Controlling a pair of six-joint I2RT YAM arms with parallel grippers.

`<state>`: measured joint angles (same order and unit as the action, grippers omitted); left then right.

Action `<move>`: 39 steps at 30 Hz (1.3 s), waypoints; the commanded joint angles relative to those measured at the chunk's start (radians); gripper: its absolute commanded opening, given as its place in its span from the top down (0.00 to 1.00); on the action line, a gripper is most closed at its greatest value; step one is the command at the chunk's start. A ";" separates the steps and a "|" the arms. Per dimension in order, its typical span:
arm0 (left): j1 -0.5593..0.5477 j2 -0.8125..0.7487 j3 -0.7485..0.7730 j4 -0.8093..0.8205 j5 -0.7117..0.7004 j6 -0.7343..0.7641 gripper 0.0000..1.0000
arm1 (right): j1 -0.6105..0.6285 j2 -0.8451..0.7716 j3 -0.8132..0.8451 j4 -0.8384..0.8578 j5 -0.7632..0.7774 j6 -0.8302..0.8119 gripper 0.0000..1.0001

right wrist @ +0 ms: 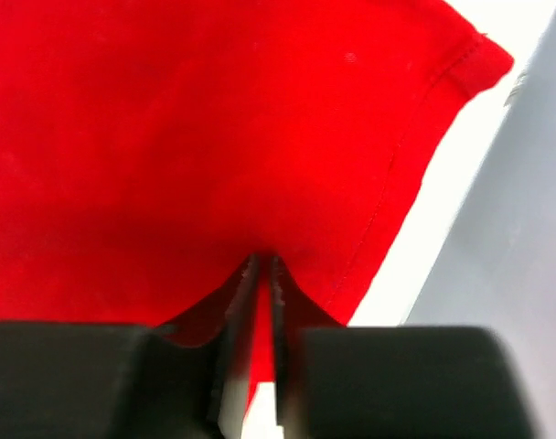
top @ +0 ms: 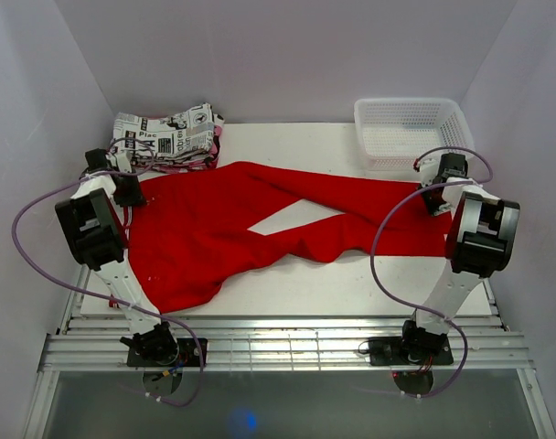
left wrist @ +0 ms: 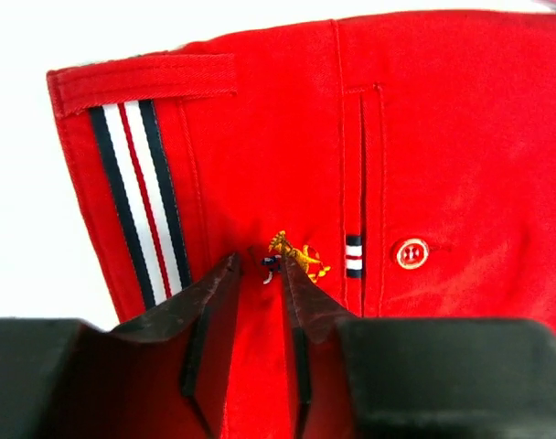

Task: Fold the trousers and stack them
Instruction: Flatten the trousers out

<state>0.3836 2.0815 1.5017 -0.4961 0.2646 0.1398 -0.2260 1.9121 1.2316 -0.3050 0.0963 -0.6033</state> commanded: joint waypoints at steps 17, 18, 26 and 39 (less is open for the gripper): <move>0.028 -0.340 -0.052 -0.277 0.266 0.175 0.25 | -0.073 -0.482 -0.115 -0.641 -0.449 -0.610 0.38; 0.028 -0.366 -0.073 -0.295 0.283 0.207 0.25 | -0.070 -0.482 -0.145 -0.625 -0.439 -0.618 0.38; 0.028 -0.475 -0.196 -0.346 0.289 0.270 0.25 | -0.053 -0.411 -0.374 -0.381 -0.376 -0.688 0.32; 0.032 -0.469 -0.305 -0.263 0.177 0.259 0.26 | -0.033 -0.200 -0.364 -0.249 -0.377 -0.583 0.65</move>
<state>0.4095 1.6474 1.1900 -0.7979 0.4656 0.3920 -0.2661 1.5936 0.8841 -0.6140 -0.2760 -1.2030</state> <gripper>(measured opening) 0.743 0.407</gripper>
